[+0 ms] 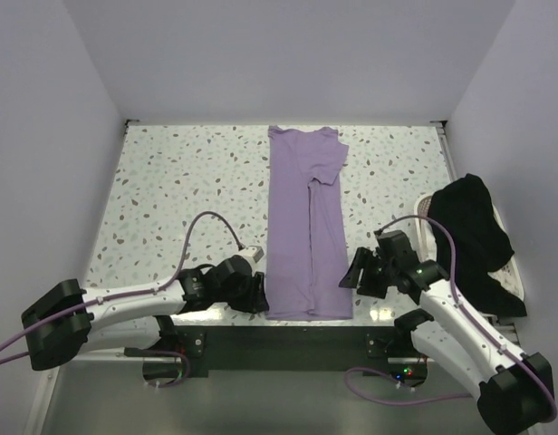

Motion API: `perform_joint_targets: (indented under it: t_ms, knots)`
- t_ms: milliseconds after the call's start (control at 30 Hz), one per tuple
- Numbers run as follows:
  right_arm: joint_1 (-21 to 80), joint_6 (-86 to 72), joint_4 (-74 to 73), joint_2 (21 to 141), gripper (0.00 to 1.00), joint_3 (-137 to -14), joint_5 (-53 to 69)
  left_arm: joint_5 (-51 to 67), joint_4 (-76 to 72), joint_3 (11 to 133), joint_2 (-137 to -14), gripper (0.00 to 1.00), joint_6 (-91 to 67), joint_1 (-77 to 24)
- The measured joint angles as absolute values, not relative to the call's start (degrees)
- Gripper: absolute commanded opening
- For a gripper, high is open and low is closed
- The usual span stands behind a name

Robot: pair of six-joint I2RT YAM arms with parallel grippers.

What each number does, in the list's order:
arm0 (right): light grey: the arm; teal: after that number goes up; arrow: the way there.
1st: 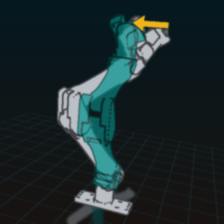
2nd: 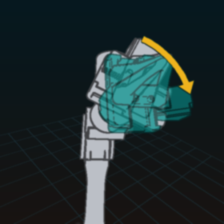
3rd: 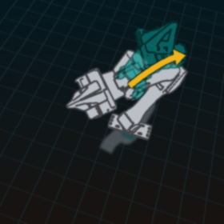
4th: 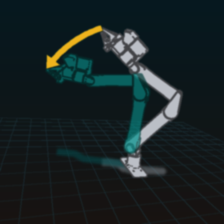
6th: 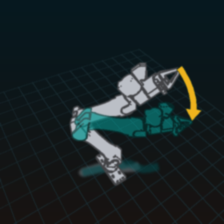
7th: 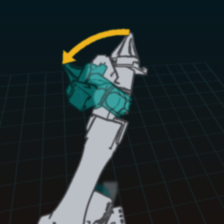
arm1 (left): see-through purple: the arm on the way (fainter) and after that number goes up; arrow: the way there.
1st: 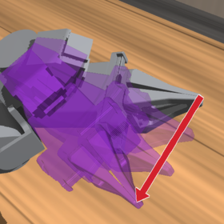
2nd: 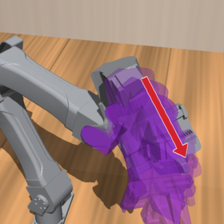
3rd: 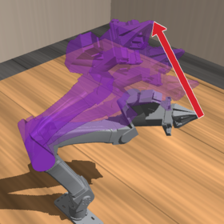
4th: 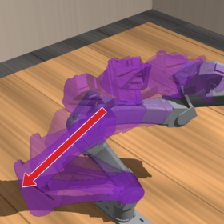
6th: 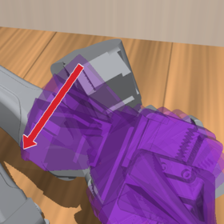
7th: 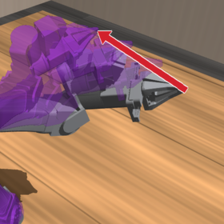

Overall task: Fold and stack the t-shirts
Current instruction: Fold the tshirt

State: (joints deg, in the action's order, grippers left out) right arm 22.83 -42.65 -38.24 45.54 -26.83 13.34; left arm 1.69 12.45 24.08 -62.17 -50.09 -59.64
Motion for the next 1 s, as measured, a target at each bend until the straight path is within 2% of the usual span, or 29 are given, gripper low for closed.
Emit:
perform_joint_targets:
  t_ms: [400,500,600,667,767,833,933,967,1000]
  knots:
    - [22.83,-46.26,-43.94,42.22,0.57,-19.35,14.55,7.7,5.52,20.56,-64.6,0.48,-54.15,-59.64]
    - [22.83,-46.54,-44.56,42.0,0.46,-19.09,14.63,8.56,3.03,19.81,-65.19,0.48,-54.98,-59.64]
    - [22.83,-47.37,-44.21,42.28,0.43,-18.17,15.86,9.32,0.64,19.44,-66.26,0.47,-55.59,-59.64]
    - [22.83,-47.83,-43.44,43.11,0.36,-17.85,16.88,9.89,-1.34,19.27,-67.37,0.44,-56.34,-59.64]
    - [22.83,-48.86,-40.86,44.73,0.34,-16.8,19.4,10.46,-3.66,18.7,-68.6,0.34,-57.14,-59.61]
    - [22.85,-49.52,-39.29,45.45,0.32,-16.25,20.97,10.72,-4.56,18.26,-69.08,0.22,-57.89,-59.61]
    - [23.07,-50.15,-37.08,46.33,0.11,-15.42,22.37,10.9,-4.78,17.85,-69.49,0.11,-58.13,-59.59]
    - [23.27,-50.35,-36.42,46.54,0.0,-15.05,22.76,10.9,-4.73,17.85,-69.52,0.08,-58.06,-59.59]
    - [23.62,-50.65,-35.97,46.76,0.0,-14.76,23.03,10.94,-4.67,17.82,-69.52,0.03,-57.95,-59.61]
